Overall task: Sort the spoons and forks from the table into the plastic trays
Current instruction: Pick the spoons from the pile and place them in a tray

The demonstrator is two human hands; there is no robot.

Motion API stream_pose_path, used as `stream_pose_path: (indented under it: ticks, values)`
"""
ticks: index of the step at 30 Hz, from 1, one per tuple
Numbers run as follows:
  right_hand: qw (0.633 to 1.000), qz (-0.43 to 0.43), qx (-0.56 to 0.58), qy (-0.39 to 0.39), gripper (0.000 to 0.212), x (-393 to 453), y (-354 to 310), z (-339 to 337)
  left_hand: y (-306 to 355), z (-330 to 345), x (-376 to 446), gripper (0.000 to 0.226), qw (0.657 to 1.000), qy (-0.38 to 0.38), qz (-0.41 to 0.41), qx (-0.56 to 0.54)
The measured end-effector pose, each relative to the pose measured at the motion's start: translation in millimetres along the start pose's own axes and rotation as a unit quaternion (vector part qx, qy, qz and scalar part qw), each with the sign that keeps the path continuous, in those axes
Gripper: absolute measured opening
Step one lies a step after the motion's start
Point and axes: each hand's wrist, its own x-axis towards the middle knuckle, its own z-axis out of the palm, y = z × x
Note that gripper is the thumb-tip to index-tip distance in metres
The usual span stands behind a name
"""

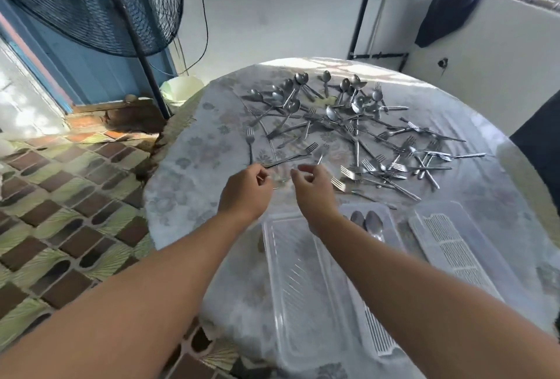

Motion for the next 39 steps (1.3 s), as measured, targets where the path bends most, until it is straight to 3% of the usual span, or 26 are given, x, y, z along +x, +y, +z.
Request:
stream_pose_path:
  ticks: [17, 31, 39]
  values:
    - [0.998, 0.051, 0.029, 0.031, 0.016, 68, 0, 60, -24, -10, 118, 0.019, 0.997, -0.073, -0.018, 0.027]
    - [0.987, 0.050, 0.022, 0.154, 0.016, 135, -58, 147, -45, -24, 243, 0.020, 0.981, -0.146, 0.124, 0.027]
    - [0.980, 0.064, -0.032, 0.186, 0.019, 170, -63, 155, -52, -10, 290, 0.018, 0.969, -0.189, 0.151, 0.046]
